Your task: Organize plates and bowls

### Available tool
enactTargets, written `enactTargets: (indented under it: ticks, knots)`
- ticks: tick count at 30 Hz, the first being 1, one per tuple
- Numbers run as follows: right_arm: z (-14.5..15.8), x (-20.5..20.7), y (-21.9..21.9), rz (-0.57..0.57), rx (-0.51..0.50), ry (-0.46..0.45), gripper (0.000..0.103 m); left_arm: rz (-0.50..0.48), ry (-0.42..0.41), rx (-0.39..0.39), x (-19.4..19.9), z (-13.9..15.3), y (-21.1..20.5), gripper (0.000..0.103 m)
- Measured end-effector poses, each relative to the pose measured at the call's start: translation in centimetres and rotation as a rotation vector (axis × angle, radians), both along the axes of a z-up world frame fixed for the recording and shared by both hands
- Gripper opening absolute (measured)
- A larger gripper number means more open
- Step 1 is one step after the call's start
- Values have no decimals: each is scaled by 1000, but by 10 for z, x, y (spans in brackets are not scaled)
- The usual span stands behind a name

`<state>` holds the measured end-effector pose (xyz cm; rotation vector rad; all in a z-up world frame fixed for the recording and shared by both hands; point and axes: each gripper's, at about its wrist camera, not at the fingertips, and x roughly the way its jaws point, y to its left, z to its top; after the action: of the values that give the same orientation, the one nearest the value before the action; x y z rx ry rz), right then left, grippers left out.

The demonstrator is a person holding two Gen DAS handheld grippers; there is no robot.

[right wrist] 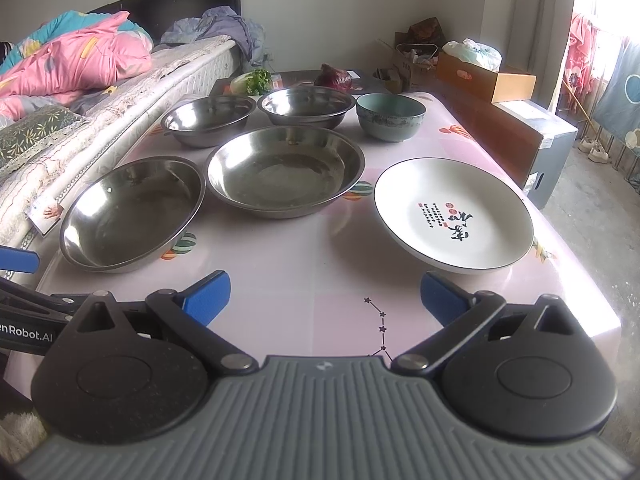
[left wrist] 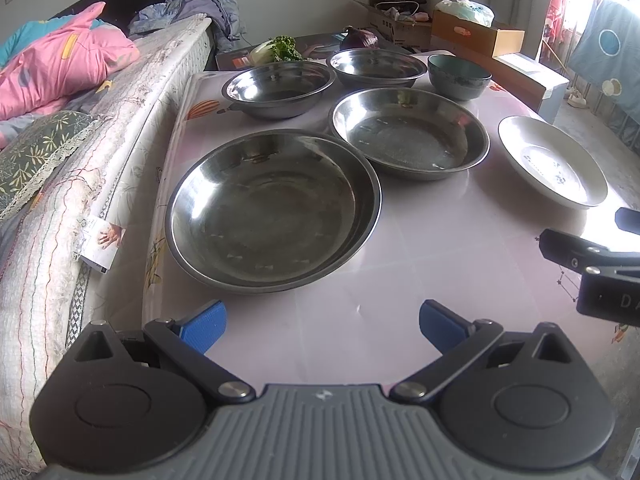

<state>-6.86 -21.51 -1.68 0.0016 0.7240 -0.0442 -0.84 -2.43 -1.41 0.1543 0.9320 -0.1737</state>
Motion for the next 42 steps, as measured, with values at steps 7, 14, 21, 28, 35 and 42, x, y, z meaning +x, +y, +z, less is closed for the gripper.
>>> enactTargets:
  ticks: [7, 14, 21, 28, 35, 42]
  knots:
    - [-1, 1, 1, 3, -1, 2, 102, -1, 0, -1, 0, 0, 0, 103]
    - [-1, 2, 3, 3, -1, 3, 102, -1, -1, -1, 0, 0, 0, 103]
    - [-1, 4, 3, 5, -4, 3, 102, 7, -5, 1, 2, 1, 3, 103]
    - [0, 4, 7, 19, -7, 1, 102, 14, 0, 6, 2, -1, 4, 103]
    - [-1, 5, 8, 22, -9, 3, 102, 23, 3, 4, 2, -2, 7, 103]
    - [-1, 9, 11, 28, -16, 5, 102, 27, 14, -5, 7, -4, 9, 103]
